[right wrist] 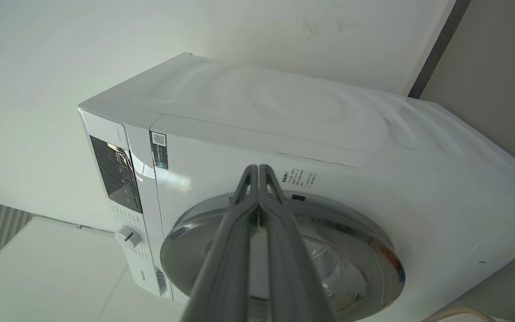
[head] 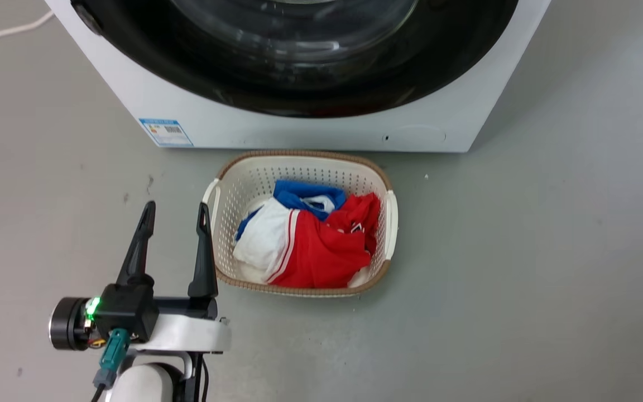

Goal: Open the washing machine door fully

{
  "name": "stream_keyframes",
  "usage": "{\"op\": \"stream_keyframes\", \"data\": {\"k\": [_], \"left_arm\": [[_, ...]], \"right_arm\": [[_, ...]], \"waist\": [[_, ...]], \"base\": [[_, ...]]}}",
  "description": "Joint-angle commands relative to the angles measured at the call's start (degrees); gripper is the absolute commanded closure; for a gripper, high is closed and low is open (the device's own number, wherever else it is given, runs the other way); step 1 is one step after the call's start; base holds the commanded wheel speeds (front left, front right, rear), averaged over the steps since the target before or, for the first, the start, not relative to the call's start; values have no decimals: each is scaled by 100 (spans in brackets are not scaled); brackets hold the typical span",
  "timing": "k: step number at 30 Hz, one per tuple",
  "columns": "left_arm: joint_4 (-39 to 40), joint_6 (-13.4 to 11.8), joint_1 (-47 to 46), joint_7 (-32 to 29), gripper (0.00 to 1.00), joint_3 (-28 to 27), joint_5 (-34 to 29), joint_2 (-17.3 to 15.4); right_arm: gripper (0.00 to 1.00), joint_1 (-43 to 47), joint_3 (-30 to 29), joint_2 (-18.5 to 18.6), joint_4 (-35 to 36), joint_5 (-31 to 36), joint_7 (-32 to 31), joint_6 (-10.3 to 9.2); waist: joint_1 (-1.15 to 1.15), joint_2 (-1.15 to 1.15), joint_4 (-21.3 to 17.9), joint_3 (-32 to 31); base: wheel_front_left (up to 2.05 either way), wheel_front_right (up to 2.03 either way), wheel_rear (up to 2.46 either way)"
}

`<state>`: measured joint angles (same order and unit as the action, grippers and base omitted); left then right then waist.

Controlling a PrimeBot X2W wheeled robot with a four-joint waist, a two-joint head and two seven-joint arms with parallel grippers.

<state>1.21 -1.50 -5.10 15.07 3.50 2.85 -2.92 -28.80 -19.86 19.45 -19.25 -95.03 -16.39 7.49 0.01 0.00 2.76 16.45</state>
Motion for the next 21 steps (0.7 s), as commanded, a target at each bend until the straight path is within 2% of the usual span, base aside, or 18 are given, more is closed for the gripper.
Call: {"op": "stream_keyframes", "data": {"k": [1,8,21], "left_arm": [[48,9,-164,16,0,17,4,3],[137,-36,-496,16,0,50,53,3],[234,-113,-828,16,0,141,180,3]], "right_arm": [[100,-395,62,143,-149,42,-72,0],[100,-1524,406,521,-612,219,-352,0],[100,-3284,1408,724,-1115,762,-1002,0]], "waist": [[-1,0,54,374],[-1,0,151,940],[-1,0,381,1559]], "base": [[0,0,0],[0,0,0],[0,0,0]]}}
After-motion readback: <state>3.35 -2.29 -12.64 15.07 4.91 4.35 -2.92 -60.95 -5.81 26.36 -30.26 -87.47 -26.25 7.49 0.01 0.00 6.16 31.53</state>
